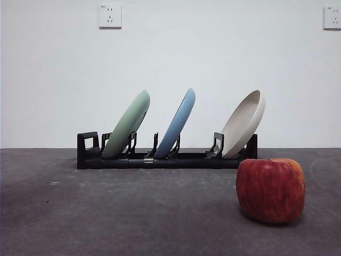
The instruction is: Take the green plate from the plate rack,put the plate on the table,take the apple from the table,put the apple in the plate
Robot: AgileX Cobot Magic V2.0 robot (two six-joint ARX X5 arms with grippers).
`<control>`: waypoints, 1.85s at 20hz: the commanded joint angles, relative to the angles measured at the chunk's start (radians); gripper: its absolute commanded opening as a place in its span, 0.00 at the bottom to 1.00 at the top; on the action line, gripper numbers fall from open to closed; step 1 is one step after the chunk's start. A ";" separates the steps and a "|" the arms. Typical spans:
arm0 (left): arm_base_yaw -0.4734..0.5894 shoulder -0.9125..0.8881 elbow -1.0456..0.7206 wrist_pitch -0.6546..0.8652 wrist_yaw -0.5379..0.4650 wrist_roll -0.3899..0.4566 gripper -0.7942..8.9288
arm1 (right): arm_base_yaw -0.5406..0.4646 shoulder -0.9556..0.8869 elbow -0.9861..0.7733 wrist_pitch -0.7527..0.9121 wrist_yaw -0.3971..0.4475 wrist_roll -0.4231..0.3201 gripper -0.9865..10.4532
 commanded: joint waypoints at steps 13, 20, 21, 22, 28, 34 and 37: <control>0.001 0.008 0.003 0.039 -0.030 0.019 0.76 | 0.003 0.011 0.003 -0.012 0.000 0.027 0.68; -0.013 0.206 0.050 0.254 -0.084 -0.019 0.76 | 0.003 0.012 0.003 -0.013 0.000 0.028 0.68; -0.026 0.254 0.066 0.291 -0.108 -0.019 0.76 | 0.003 0.013 0.003 -0.013 -0.001 0.028 0.68; -0.041 0.306 0.083 0.333 -0.132 -0.018 0.76 | 0.003 0.013 0.003 -0.013 -0.001 0.028 0.68; -0.142 0.649 0.250 0.510 -0.285 -0.010 0.76 | 0.003 0.013 0.003 -0.013 0.000 0.028 0.68; -0.216 0.951 0.423 0.694 -0.438 0.037 0.76 | 0.003 0.013 0.003 -0.016 0.000 0.028 0.68; -0.237 1.086 0.482 0.780 -0.460 0.039 0.76 | 0.003 0.013 0.003 -0.018 0.000 0.028 0.68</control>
